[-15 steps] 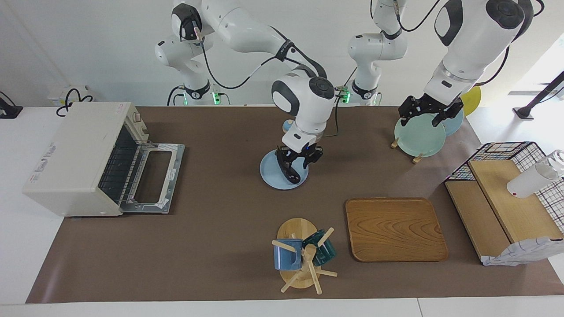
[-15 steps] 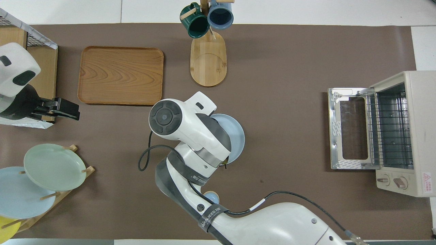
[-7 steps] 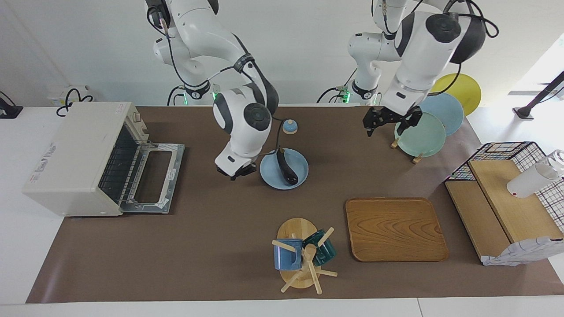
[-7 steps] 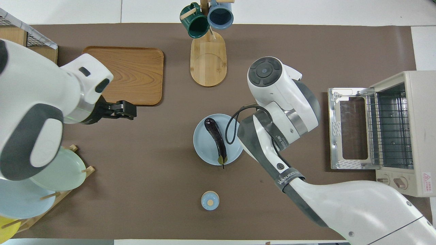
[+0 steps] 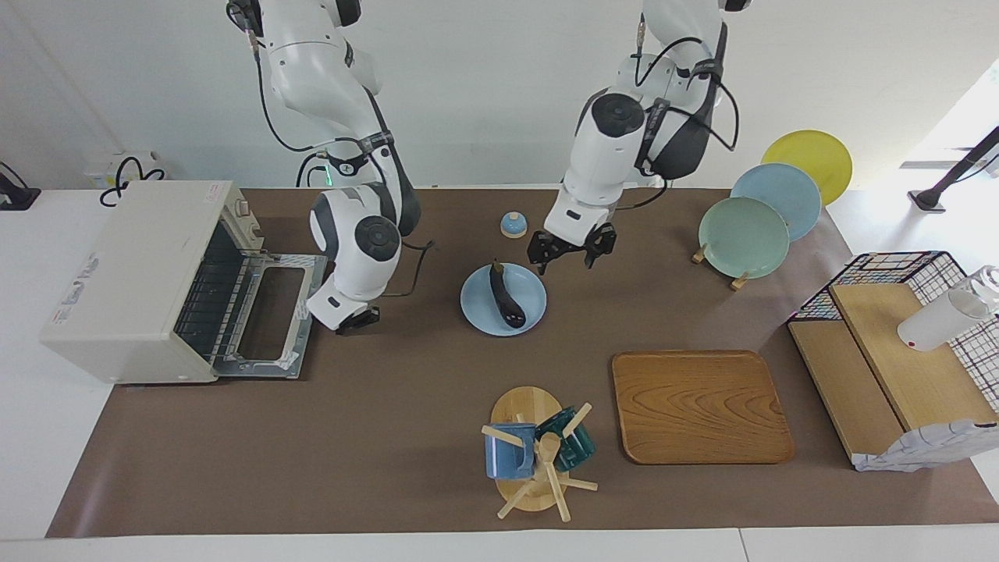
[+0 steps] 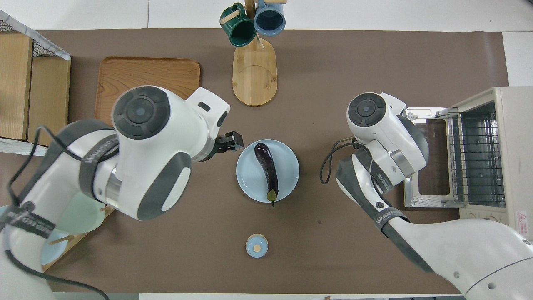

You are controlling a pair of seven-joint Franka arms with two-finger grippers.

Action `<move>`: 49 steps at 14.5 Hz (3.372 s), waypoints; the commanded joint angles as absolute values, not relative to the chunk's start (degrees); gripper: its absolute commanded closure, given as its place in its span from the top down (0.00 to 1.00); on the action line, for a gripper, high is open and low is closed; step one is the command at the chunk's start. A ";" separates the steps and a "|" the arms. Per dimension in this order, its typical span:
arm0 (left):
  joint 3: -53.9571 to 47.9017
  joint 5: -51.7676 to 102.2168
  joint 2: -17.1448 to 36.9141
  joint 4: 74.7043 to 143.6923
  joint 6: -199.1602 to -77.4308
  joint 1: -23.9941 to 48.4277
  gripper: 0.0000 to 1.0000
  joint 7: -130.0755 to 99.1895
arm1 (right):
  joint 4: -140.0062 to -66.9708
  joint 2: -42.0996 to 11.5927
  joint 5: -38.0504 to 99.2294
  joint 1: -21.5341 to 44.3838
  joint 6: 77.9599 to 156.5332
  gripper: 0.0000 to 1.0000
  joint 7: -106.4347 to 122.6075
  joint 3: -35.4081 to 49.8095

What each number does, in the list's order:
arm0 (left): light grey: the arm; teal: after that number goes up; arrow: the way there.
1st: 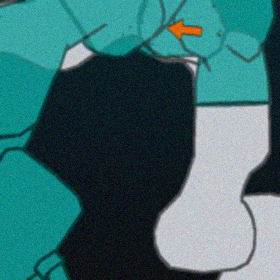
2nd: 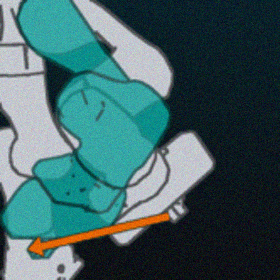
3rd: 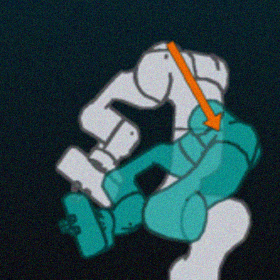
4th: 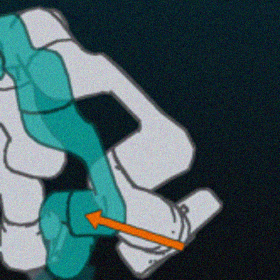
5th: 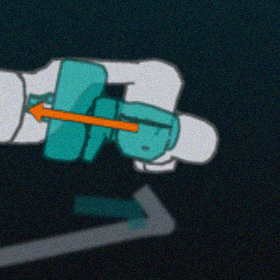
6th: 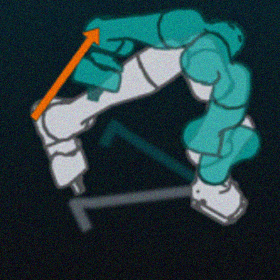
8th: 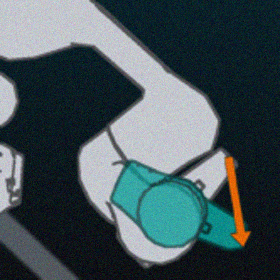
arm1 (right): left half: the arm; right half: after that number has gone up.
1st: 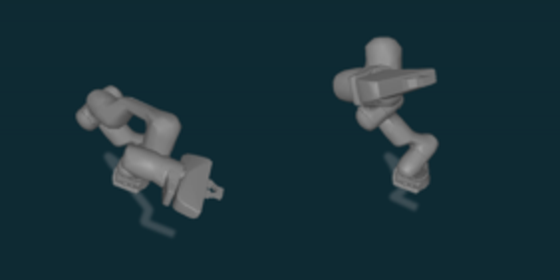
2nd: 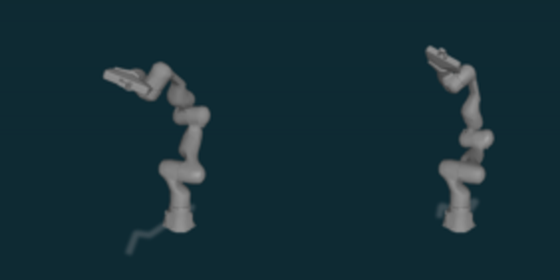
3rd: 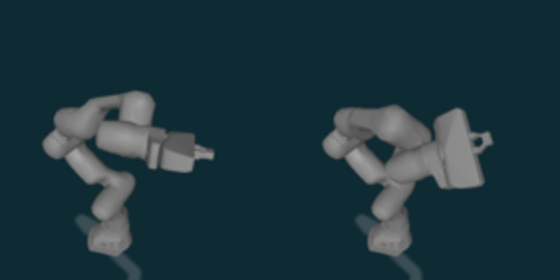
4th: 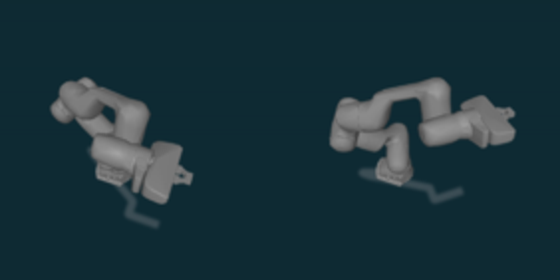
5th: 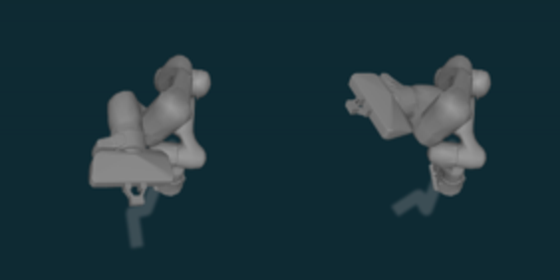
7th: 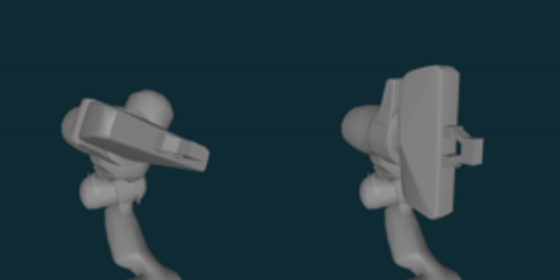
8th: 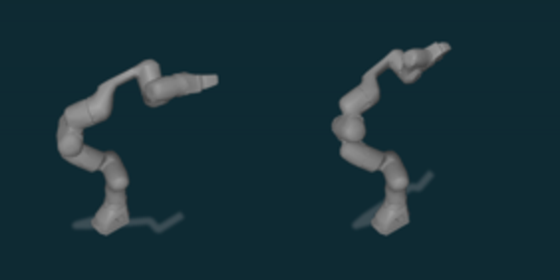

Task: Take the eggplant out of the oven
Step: 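Grasp the eggplant with the left gripper while the right gripper closes the oven, then lift the eggplant with the left gripper toward the wooden tray, then lower the eggplant onto the wooden tray and open the left gripper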

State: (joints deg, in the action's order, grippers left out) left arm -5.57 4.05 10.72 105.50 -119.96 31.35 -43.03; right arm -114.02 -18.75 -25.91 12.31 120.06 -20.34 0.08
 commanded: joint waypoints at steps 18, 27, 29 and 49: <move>-4.31 4.75 22.85 107.93 -135.62 40.25 0.80 -50.19 | -115.05 -4.14 -28.57 2.12 110.93 0.00 4.29 0.97; -3.95 4.31 20.31 105.13 -130.55 35.35 0.00 -48.17 | -101.38 1.41 -11.29 -2.46 92.85 0.00 11.51 1.49; -4.04 4.31 19.25 101.53 -125.79 31.40 0.00 -45.80 | -95.65 0.97 -5.46 -2.46 89.22 0.05 11.34 1.49; -3.96 -0.35 35.07 85.43 -127.35 4.39 0.00 -7.56 | -94.29 0.34 -1.06 1.76 87.19 1.00 4.75 -1.05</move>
State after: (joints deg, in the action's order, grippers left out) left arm -4.04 1.03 34.95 85.90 -126.58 4.27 -8.28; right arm -92.02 -1.74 -1.68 1.29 87.63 5.68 -0.31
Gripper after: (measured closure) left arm 0.634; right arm 0.000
